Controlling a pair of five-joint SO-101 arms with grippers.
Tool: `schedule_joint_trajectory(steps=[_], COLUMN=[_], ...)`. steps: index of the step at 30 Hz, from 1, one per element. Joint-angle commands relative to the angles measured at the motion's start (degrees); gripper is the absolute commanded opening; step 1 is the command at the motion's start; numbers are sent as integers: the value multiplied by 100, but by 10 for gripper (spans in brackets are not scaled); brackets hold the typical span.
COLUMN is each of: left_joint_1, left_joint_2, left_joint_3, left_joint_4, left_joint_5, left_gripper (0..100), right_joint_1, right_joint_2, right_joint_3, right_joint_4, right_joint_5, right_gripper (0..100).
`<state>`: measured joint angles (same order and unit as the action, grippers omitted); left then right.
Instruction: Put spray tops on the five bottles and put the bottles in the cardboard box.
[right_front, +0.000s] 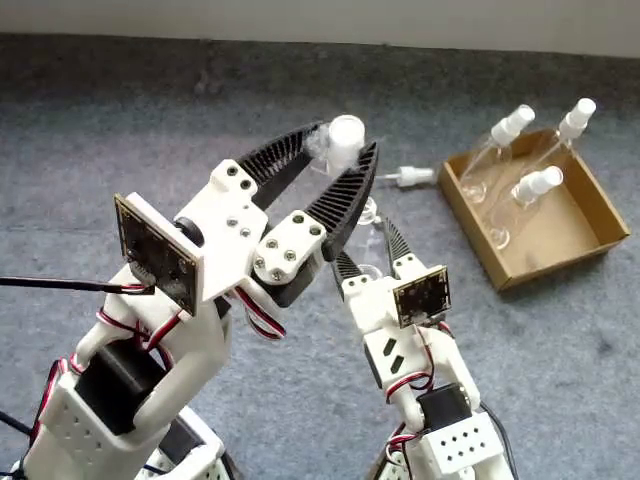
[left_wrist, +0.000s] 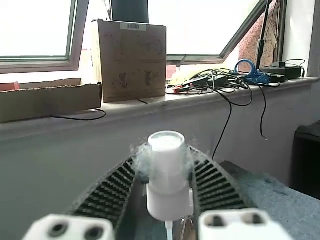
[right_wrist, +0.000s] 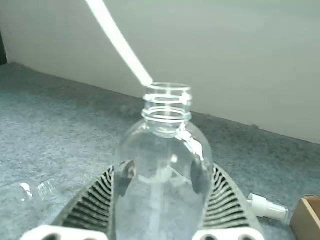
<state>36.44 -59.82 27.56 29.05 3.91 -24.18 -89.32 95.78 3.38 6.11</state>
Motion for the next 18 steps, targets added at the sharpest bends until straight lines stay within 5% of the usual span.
schedule_joint_trajectory(steps=[1, 18], left_joint_1=[110, -435], left_joint_2=[-13, -13], left_joint_3=[180, 347], left_joint_4=[-484, -756], left_joint_5=[-62, -35], left_gripper=[4, 4], right_joint_1=[40, 48], right_joint_2=[-48, -48], right_joint_3=[497, 514], right_joint_4=[4, -198], right_joint_5=[149, 167], right_gripper=[77, 111])
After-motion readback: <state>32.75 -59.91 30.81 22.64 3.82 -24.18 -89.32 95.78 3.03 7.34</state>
